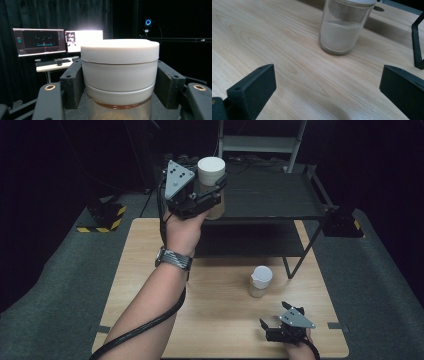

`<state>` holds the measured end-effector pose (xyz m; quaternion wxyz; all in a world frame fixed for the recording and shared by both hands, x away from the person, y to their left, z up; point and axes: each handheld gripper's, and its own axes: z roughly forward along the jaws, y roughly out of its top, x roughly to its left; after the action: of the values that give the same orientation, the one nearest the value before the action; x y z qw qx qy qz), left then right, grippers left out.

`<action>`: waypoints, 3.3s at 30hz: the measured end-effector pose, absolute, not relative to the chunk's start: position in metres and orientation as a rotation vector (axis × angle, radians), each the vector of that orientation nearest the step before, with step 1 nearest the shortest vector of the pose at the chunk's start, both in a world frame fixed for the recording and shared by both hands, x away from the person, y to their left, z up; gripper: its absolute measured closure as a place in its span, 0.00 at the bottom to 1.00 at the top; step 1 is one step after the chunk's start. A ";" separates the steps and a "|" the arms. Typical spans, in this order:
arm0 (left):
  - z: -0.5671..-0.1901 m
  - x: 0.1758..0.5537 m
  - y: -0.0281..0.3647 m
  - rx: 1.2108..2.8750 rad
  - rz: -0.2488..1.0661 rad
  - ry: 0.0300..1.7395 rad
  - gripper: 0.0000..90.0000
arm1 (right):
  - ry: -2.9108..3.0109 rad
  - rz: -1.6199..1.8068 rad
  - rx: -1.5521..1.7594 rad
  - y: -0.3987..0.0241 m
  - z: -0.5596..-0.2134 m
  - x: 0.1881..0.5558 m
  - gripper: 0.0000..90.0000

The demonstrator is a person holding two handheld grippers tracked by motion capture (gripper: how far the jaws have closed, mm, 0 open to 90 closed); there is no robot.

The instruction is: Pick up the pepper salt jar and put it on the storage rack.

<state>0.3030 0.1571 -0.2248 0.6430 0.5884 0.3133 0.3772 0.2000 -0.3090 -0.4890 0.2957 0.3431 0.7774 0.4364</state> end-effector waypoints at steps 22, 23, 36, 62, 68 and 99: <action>-0.225 0.327 0.138 1.347 0.904 0.731 0.37 | 2.066 1.177 0.911 -0.311 -0.490 0.200 0.00; -0.225 0.327 0.138 1.346 0.904 0.731 0.37 | 2.066 1.177 0.912 -0.311 -0.490 0.200 0.00; -0.229 0.329 0.137 1.347 0.906 0.731 0.37 | 2.067 1.176 0.912 -0.311 -0.490 0.200 0.00; -0.236 0.311 0.146 1.344 0.873 0.729 0.00 | 2.068 1.173 0.907 -0.311 -0.490 0.200 0.00; -0.239 0.296 0.157 1.352 0.859 0.731 0.00 | 2.074 1.162 0.897 -0.309 -0.489 0.200 0.00; -0.294 0.233 0.195 1.401 0.877 0.714 0.00 | 2.061 1.171 0.892 -0.310 -0.491 0.198 0.00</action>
<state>0.2330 0.1955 -0.2943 0.6215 0.6096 0.3107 0.3816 0.1983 -0.3102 -0.4909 0.2997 0.3359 0.7765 0.4409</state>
